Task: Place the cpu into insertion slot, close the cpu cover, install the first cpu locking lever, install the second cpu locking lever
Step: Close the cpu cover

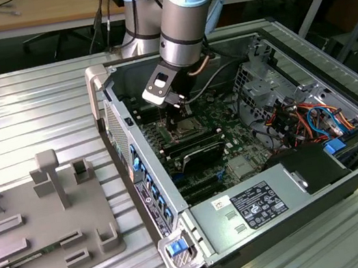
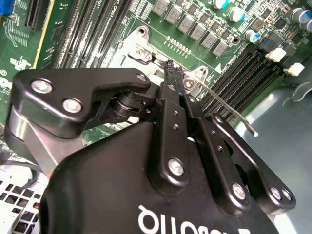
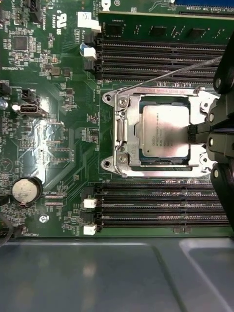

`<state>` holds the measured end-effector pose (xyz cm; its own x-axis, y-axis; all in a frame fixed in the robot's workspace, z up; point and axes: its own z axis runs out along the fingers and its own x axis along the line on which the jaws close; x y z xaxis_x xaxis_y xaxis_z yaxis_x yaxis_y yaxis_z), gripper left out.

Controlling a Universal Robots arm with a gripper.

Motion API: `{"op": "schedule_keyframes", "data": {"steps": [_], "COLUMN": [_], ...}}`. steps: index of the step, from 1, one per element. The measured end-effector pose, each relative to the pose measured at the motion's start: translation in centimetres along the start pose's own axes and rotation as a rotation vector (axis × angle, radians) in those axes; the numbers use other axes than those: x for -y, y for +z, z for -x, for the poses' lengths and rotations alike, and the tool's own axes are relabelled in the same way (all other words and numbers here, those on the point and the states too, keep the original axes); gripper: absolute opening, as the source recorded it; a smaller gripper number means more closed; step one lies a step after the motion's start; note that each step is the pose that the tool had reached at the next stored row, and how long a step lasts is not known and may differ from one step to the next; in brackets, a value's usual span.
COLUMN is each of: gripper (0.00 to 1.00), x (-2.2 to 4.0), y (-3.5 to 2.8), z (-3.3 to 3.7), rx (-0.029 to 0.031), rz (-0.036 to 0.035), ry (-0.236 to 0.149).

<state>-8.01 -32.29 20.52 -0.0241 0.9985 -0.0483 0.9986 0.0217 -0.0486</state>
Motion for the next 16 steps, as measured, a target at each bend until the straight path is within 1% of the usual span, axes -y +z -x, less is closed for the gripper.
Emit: {"op": "schedule_keyframes", "data": {"steps": [2,6,8,10,13,16], "gripper": [0.11,0.11,0.11,0.11,0.11,0.11], "x": [0.01,0.0,0.0,0.02,0.04,-0.09], "y": [0.01,0.0,-0.11,-0.45,-0.78,-0.8], "z": [0.0,-0.02,-0.02,0.01,0.02,0.03], "rx": [0.0,-0.0005,-0.0006,-0.0002,-0.0001,0.0], "rz": [-0.0008,0.0005,0.0037,0.009,0.0141,0.015], "ry": [0.0,0.0,0.0,0.001,0.001,0.001]}}
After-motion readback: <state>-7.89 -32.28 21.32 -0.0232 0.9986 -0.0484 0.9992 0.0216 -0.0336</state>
